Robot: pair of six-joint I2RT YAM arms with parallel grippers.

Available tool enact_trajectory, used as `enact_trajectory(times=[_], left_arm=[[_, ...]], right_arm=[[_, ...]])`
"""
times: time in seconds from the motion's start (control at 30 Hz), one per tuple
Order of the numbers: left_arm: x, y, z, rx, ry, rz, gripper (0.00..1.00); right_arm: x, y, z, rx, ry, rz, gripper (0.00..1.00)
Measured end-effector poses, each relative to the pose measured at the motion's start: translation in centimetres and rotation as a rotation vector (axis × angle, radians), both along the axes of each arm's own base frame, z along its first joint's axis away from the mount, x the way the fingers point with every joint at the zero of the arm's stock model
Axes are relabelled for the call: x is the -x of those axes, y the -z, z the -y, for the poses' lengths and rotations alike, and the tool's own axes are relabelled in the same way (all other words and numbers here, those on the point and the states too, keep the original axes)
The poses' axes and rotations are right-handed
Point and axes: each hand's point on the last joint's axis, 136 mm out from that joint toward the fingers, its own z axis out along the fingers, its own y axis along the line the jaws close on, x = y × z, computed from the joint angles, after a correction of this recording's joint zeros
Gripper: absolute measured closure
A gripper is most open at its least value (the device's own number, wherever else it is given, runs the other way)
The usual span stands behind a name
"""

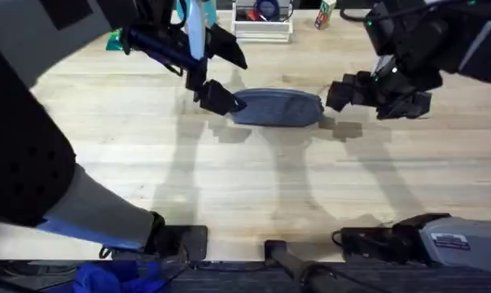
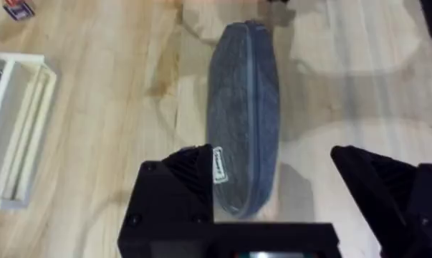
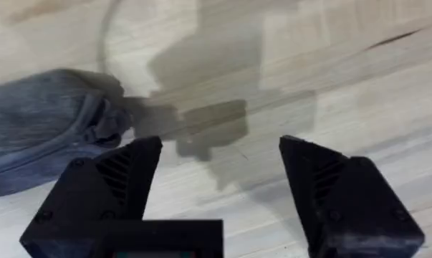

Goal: Unzip the bag, pick up the pens from the table one at a time and place them inside, then zip the bag closed.

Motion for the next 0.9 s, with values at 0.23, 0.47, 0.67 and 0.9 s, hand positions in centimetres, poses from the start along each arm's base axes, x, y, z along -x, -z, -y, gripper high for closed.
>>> enact_trajectory(times=[0.23,0.47,0.67,0.9], left_arm=[[-1.0,-2.4,-0.4,-0.043,-0.059,-0.031,0.006],[-1.7,-4.8,-1.8,-0.154,-0.239,-0.174,0.006],[-2.0,-5.9,-3.2,-0.241,-0.405,-0.28,0.006],[-2.6,-6.0,-3.7,-0.256,-0.493,-0.323,0.004]], right_arm=[[-1.2,-1.7,-0.3,-0.011,-0.008,0.041,0.005],[-1.2,-2.3,-0.4,-0.01,-0.01,0.04,0.005],[-1.8,-3.1,-0.5,-0.016,-0.014,0.065,0.005],[-2.1,-3.4,-0.6,-0.019,-0.014,0.077,0.006]])
